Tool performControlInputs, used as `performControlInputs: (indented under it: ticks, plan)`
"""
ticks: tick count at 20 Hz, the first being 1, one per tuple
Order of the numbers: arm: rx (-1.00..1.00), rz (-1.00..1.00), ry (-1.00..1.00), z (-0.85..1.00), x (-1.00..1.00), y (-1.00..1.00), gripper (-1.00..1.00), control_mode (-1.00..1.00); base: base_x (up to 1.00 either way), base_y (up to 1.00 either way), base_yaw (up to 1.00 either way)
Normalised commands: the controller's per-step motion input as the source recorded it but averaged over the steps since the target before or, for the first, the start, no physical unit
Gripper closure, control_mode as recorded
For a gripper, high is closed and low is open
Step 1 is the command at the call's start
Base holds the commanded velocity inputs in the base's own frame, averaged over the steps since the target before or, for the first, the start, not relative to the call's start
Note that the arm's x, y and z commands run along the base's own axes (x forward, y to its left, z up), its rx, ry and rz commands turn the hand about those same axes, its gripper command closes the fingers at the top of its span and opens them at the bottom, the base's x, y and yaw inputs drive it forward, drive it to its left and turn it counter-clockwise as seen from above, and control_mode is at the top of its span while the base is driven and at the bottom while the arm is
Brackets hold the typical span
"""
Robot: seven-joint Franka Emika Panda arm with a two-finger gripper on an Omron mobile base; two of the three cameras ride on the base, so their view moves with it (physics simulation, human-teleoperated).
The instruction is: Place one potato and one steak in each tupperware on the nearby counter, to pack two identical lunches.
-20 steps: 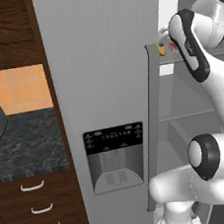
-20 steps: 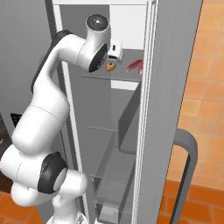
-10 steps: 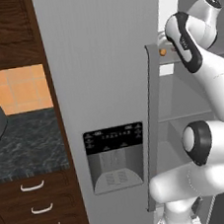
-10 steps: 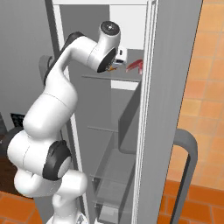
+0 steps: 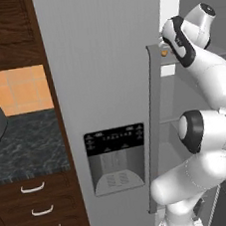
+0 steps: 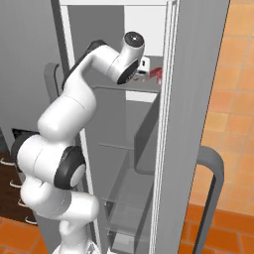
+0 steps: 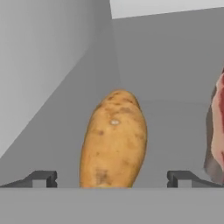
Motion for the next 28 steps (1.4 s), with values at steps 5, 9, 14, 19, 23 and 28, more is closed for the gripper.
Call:
performControlInputs:
  ticks: [5, 9, 14, 19, 23, 28]
  plan:
    - [0.0, 0.0, 0.03, -0.06, 0.45, -0.02, -1.0, -1.0, 0.0, 0.0, 0.0]
    - [0.0, 0.0, 0.0, -0.26, 0.25, 0.03, 1.0, -1.0, 0.0, 0.0, 0.0]
    - [0.0, 0.0, -0.02, -0.27, 0.03, 0.0, 1.0, -1.0, 0.0, 0.0, 0.0]
    - [0.0, 0.0, -0.16, 0.19, -0.88, 0.01, 1.0, -1.0, 0.0, 0.0, 0.0]
    - [0.0, 0.0, -0.1, 0.2, -1.0, 0.17, 1.0, -1.0, 0.0, 0.0, 0.0]
    - [-0.01, -0.01, -0.04, 0.21, -1.0, 0.1, 1.0, -1.0, 0.0, 0.0, 0.0]
